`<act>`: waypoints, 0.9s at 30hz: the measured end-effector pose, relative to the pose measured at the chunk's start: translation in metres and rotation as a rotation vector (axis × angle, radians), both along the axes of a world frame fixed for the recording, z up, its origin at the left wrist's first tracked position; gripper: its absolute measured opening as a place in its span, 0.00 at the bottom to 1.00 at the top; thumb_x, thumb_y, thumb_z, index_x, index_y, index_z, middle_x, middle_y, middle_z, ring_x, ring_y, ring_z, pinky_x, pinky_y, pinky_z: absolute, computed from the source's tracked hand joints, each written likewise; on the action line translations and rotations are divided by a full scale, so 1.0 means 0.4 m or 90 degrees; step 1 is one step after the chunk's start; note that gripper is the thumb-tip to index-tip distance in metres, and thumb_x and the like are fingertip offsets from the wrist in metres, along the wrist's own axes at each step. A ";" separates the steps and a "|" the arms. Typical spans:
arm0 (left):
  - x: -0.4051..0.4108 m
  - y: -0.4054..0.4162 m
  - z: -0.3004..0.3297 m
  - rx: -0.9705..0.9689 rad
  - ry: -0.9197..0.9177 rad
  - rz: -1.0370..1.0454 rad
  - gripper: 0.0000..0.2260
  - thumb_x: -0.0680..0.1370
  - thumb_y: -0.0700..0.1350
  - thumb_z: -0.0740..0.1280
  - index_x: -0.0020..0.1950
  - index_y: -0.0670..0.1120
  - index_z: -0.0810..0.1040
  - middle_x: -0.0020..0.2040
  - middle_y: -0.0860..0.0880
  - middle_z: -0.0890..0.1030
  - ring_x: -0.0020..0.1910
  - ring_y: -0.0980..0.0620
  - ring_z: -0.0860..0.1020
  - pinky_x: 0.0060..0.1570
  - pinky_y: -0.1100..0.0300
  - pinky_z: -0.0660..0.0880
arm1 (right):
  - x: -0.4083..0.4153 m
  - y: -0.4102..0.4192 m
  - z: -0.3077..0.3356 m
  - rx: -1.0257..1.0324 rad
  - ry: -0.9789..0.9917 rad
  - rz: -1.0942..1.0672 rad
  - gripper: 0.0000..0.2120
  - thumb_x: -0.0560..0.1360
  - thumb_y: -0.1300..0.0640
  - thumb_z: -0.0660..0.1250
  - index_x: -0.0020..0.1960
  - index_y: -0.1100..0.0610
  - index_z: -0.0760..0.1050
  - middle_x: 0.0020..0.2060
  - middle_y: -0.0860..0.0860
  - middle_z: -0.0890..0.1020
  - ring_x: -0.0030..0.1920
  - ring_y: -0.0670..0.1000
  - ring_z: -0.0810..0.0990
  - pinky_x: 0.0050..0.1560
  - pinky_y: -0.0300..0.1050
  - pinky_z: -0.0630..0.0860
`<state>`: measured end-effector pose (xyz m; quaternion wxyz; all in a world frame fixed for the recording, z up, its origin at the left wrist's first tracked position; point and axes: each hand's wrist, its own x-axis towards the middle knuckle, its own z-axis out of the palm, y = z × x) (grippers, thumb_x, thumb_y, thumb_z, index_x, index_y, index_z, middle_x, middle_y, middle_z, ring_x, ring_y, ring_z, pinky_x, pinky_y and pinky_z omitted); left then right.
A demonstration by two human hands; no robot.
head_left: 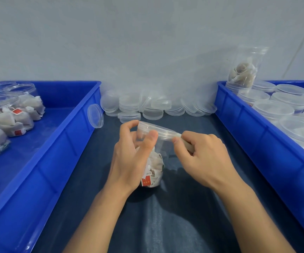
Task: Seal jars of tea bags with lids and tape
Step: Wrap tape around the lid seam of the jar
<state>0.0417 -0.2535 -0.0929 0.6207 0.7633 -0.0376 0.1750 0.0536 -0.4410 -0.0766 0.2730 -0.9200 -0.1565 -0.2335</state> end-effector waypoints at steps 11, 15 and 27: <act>-0.006 -0.003 0.032 0.156 0.040 0.065 0.27 0.70 0.72 0.63 0.61 0.58 0.77 0.56 0.60 0.83 0.58 0.62 0.80 0.62 0.50 0.77 | -0.003 0.024 -0.018 -0.036 -0.008 -0.022 0.24 0.78 0.37 0.51 0.33 0.54 0.60 0.23 0.50 0.65 0.29 0.59 0.69 0.33 0.51 0.69; -0.005 -0.015 0.024 0.201 0.048 0.093 0.28 0.67 0.77 0.63 0.59 0.61 0.73 0.54 0.63 0.81 0.54 0.67 0.77 0.52 0.64 0.73 | -0.003 0.025 -0.019 -0.040 -0.020 -0.023 0.24 0.80 0.38 0.50 0.34 0.54 0.60 0.23 0.50 0.66 0.30 0.60 0.69 0.34 0.52 0.69; 0.016 0.021 0.017 -0.040 0.078 0.015 0.26 0.68 0.72 0.70 0.56 0.55 0.82 0.53 0.60 0.86 0.56 0.61 0.83 0.55 0.58 0.76 | -0.010 -0.003 0.004 -0.064 -0.108 -0.001 0.22 0.80 0.43 0.57 0.33 0.56 0.65 0.22 0.51 0.65 0.25 0.56 0.66 0.28 0.46 0.57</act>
